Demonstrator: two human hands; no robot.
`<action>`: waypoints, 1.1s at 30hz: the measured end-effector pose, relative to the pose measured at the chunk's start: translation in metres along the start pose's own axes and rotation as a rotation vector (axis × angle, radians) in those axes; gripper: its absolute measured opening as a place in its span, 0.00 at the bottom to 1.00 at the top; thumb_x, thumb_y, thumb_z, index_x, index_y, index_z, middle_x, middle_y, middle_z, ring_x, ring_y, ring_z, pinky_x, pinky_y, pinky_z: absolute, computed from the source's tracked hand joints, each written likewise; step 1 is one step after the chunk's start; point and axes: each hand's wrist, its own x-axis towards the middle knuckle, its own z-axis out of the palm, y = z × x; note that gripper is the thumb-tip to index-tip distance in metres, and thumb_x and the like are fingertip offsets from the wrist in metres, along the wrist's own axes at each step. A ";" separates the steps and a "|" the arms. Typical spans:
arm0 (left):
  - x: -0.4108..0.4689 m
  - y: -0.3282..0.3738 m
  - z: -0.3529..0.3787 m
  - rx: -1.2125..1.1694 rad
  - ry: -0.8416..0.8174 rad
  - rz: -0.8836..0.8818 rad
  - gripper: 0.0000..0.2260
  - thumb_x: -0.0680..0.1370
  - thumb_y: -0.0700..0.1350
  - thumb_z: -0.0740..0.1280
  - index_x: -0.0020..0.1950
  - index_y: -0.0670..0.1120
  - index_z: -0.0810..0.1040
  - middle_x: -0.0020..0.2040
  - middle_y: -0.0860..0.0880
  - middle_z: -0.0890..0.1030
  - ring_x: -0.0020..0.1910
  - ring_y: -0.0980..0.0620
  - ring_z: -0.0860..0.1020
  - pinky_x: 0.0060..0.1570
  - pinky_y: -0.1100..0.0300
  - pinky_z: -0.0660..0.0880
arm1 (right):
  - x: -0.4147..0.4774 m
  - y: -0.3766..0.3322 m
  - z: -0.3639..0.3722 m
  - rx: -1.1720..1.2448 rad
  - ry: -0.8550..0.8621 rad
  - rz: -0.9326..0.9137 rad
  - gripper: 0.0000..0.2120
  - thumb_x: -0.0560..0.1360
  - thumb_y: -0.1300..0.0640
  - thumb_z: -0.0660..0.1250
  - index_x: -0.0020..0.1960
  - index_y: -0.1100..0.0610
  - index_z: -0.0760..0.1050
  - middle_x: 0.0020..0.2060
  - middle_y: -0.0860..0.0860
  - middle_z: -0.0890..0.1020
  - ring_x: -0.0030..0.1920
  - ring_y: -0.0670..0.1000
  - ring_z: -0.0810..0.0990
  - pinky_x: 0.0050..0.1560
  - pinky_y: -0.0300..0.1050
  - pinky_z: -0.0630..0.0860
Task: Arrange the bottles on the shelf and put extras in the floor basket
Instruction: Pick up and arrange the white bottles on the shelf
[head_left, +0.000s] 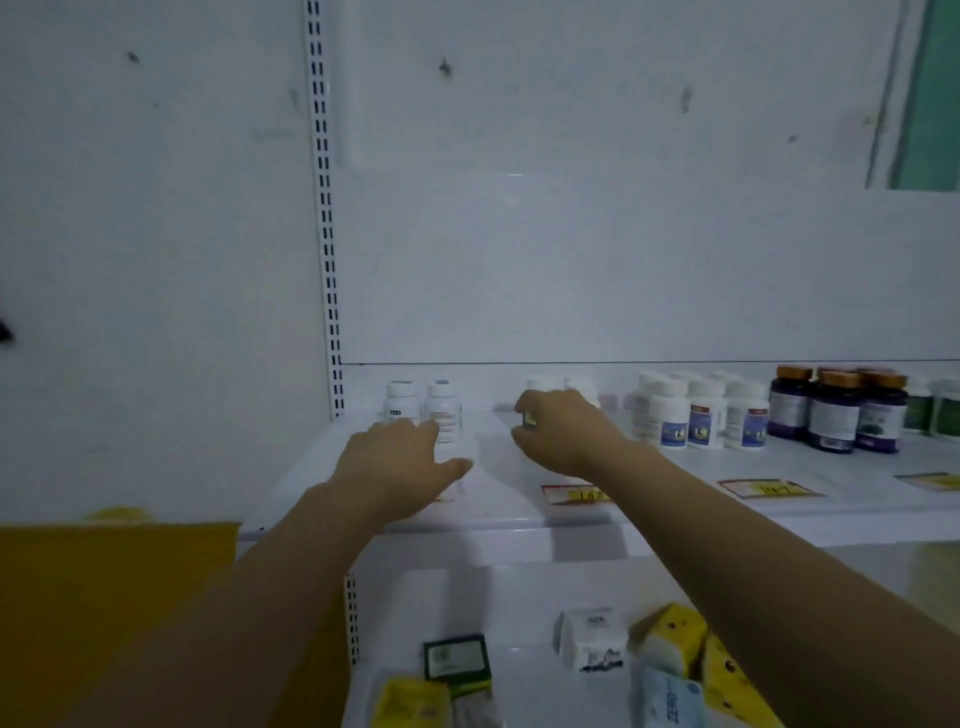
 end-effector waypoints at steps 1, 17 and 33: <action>0.001 -0.010 0.000 0.020 -0.008 -0.027 0.26 0.76 0.65 0.55 0.66 0.50 0.70 0.62 0.47 0.75 0.58 0.46 0.74 0.55 0.54 0.70 | 0.007 -0.006 0.004 0.010 -0.010 -0.027 0.19 0.79 0.51 0.58 0.68 0.55 0.68 0.63 0.57 0.75 0.59 0.57 0.76 0.58 0.52 0.75; 0.013 -0.076 0.025 0.144 -0.135 -0.177 0.27 0.78 0.65 0.48 0.65 0.48 0.70 0.63 0.45 0.73 0.61 0.45 0.71 0.60 0.51 0.68 | 0.106 -0.048 0.040 0.079 -0.010 -0.092 0.24 0.81 0.51 0.54 0.75 0.50 0.58 0.70 0.57 0.67 0.67 0.59 0.70 0.62 0.52 0.70; 0.015 -0.078 0.034 0.026 -0.131 -0.183 0.24 0.79 0.62 0.48 0.58 0.46 0.72 0.54 0.45 0.75 0.53 0.46 0.74 0.55 0.50 0.72 | 0.092 -0.058 0.007 0.172 0.015 -0.152 0.15 0.80 0.54 0.56 0.65 0.58 0.70 0.59 0.58 0.75 0.49 0.53 0.71 0.47 0.44 0.69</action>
